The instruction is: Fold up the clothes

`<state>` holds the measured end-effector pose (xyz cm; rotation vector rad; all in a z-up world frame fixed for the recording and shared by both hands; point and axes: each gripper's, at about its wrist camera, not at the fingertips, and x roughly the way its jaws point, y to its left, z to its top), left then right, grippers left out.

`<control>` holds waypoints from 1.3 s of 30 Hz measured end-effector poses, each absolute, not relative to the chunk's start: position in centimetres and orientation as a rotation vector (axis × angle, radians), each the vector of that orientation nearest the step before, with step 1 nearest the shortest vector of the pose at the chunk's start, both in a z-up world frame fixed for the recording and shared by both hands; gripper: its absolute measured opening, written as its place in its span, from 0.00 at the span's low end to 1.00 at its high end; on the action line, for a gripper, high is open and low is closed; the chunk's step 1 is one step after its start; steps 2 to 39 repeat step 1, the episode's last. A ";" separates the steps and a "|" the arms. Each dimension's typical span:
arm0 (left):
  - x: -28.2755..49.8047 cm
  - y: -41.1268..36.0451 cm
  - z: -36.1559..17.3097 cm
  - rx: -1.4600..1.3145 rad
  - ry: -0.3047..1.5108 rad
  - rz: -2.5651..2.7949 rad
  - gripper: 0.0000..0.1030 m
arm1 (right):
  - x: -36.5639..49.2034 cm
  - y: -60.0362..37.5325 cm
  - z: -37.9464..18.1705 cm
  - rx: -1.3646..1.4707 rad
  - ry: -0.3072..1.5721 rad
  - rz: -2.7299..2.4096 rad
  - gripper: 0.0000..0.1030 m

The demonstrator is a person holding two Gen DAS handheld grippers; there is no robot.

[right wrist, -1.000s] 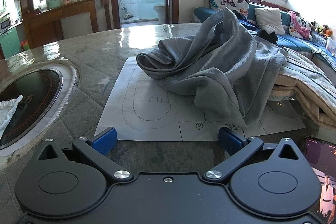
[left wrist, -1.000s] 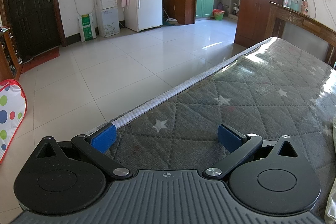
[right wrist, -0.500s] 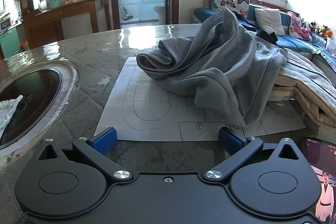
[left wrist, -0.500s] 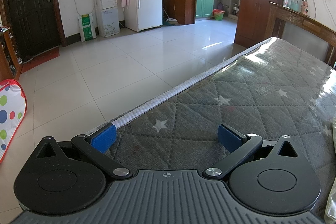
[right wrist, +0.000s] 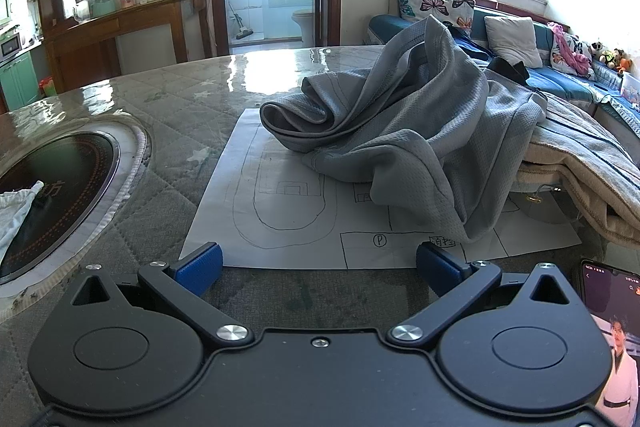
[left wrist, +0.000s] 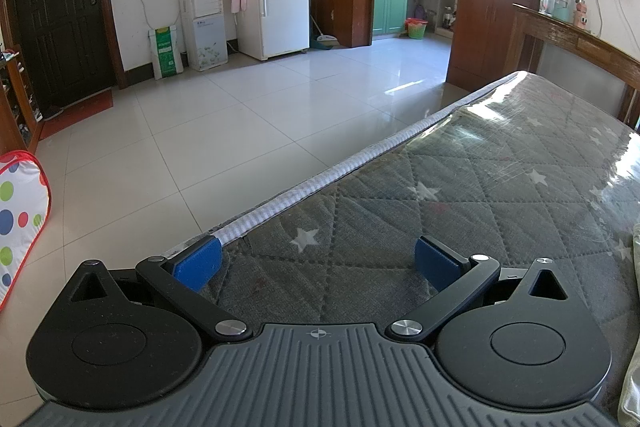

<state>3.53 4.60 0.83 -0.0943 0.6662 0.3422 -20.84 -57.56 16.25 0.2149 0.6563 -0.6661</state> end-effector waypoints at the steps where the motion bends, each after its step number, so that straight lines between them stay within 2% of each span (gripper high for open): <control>1: 3.5 4.6 0.9 -0.094 0.666 0.342 1.00 | -20.8 -57.5 16.2 0.215 0.656 -0.666 1.00; 39: 3.5 4.6 0.9 -0.094 0.666 0.342 1.00 | -20.8 -57.5 16.2 0.215 0.656 -0.666 1.00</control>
